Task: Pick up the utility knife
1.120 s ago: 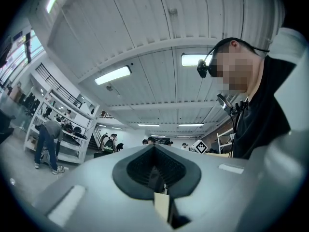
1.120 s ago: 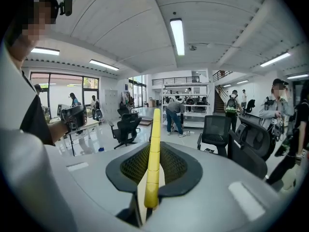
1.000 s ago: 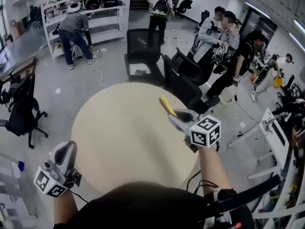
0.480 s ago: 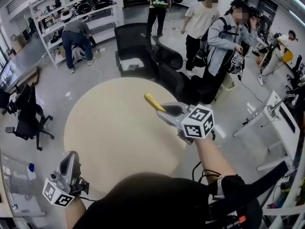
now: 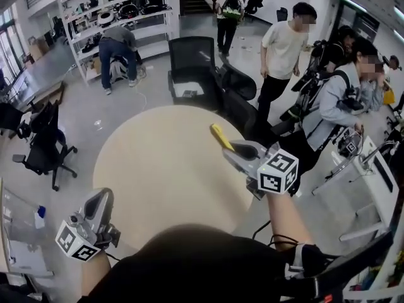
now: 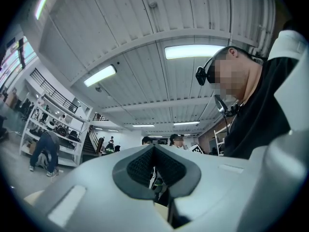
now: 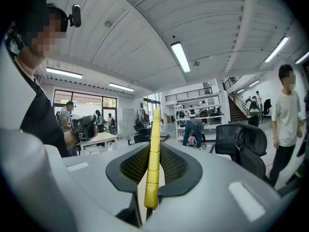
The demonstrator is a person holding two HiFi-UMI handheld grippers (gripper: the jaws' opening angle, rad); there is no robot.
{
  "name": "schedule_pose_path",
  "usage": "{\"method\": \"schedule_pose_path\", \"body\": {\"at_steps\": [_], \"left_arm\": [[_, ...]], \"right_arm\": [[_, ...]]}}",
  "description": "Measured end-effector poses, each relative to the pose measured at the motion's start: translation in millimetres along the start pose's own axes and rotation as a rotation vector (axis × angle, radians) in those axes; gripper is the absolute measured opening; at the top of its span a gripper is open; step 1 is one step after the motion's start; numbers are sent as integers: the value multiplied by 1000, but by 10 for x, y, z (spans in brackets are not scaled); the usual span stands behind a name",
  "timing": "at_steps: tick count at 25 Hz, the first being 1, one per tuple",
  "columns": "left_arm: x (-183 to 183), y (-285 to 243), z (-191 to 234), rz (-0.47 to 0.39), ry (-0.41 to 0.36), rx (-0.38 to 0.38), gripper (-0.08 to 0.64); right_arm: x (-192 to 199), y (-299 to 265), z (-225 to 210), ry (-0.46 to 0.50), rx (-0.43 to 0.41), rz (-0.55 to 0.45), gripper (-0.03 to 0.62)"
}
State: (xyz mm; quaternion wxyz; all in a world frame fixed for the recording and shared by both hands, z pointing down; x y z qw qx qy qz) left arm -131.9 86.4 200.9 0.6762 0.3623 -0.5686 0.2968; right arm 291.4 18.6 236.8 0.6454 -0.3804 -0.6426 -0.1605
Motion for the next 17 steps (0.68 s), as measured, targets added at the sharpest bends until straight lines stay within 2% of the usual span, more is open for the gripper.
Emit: {"method": "schedule_pose_path", "body": {"at_steps": [3,8,17], "left_arm": [[35,87,82,-5,31,-1,-15],[-13,80,81,-16,20,22,-15],[39,160,121,-20,40,11,-15]], "right_arm": [[17,-83,115,-2,-5,4,74],[-67,-82,179,19,-3,18,74],[-11,-115,213,15,-1,33,74]]}}
Point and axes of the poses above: the fingertips, and each gripper's own axes: y backward along the fingers, z to its left, x out of its underside, the point moved 8 cm from there along y, backward along the fingers, and after that the axes turned 8 degrees about z, right-handed, at the moved point
